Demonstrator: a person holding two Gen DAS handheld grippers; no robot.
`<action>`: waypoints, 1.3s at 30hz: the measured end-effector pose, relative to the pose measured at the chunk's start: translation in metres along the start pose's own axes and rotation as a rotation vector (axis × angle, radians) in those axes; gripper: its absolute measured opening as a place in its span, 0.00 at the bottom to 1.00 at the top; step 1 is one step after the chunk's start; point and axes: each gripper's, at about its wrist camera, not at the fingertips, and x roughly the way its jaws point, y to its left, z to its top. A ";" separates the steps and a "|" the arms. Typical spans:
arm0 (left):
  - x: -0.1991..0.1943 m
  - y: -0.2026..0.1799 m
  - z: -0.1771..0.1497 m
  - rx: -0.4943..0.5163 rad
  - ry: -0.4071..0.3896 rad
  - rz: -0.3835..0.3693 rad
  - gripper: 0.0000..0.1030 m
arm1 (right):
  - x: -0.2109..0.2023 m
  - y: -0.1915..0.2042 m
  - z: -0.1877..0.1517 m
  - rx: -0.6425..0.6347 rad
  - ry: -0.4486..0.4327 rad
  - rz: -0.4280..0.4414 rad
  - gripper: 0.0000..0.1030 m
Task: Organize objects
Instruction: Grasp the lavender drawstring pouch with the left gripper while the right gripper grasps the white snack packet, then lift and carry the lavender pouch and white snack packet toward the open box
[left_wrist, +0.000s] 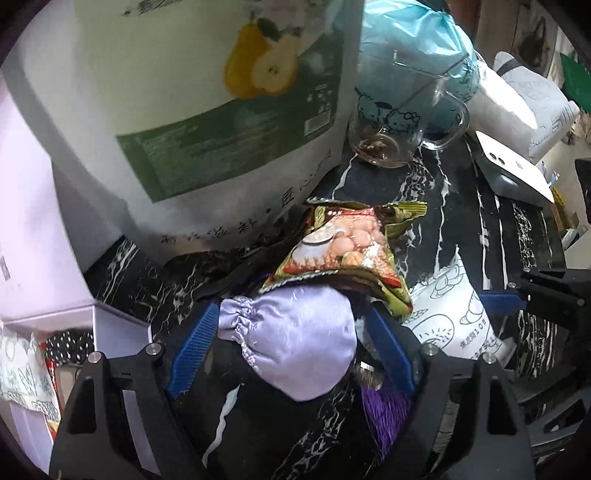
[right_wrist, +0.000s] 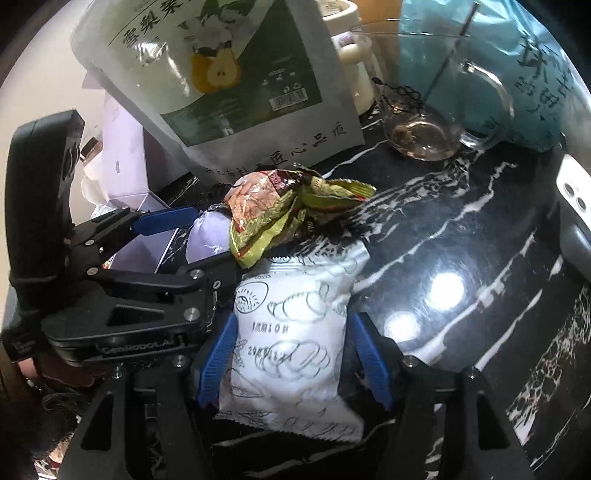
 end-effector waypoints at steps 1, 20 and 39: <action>0.001 -0.002 0.000 0.004 -0.002 -0.005 0.70 | -0.001 -0.001 -0.002 0.006 0.001 0.003 0.58; -0.033 -0.036 -0.043 -0.039 0.050 -0.078 0.54 | -0.041 -0.019 -0.041 0.050 0.005 -0.043 0.50; -0.050 -0.077 -0.082 0.050 0.045 -0.042 0.56 | -0.061 0.002 -0.082 -0.071 -0.018 -0.123 0.51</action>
